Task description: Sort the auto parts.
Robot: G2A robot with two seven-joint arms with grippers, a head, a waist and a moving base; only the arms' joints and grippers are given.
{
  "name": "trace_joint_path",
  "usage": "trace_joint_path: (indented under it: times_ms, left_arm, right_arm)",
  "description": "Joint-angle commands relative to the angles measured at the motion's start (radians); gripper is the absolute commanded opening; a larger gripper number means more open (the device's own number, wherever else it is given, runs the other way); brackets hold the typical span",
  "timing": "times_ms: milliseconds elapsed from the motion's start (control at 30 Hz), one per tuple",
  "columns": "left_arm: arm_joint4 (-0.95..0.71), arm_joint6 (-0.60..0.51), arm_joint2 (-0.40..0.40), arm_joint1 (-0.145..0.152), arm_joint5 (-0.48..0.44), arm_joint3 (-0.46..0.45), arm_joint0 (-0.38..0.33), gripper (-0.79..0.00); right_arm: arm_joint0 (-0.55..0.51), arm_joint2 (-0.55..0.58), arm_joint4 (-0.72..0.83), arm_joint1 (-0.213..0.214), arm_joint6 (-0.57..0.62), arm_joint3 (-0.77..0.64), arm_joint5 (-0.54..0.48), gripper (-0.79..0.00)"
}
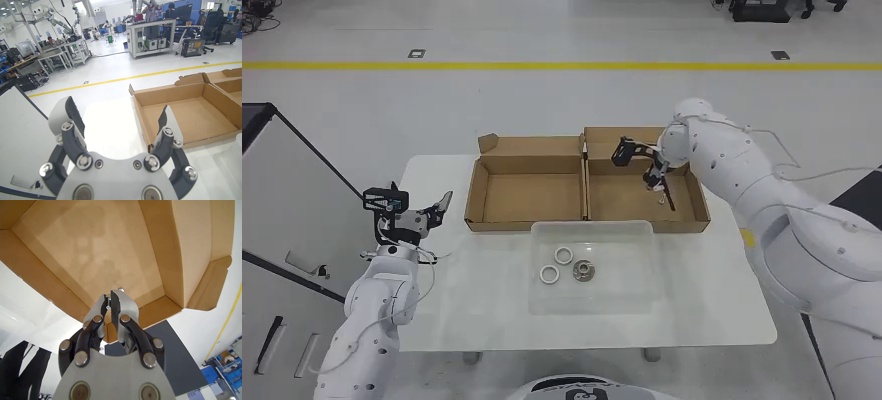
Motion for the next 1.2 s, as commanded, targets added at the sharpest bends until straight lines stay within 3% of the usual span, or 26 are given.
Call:
trace_joint_path:
  times_ms: [0, 600, 1167]
  left_arm:
    - [0.000, 0.000, 0.000, 0.000, 0.000, 0.000, 0.000, 0.000]
    - [0.000, 0.000, 0.000, 0.000, 0.000, 0.000, 0.000, 0.000]
    - [0.000, 0.000, 0.000, 0.000, 0.000, 0.000, 0.000, 0.000]
  right_arm:
    - [-0.006, 0.000, -0.012, -0.011, -0.031, 0.017, -0.005, -0.785]
    - [-0.051, -0.001, -0.115, -0.095, -0.190, 0.130, 0.004, -0.785]
    - [-0.080, 0.010, -0.155, -0.146, -0.218, 0.223, -0.003, -0.785]
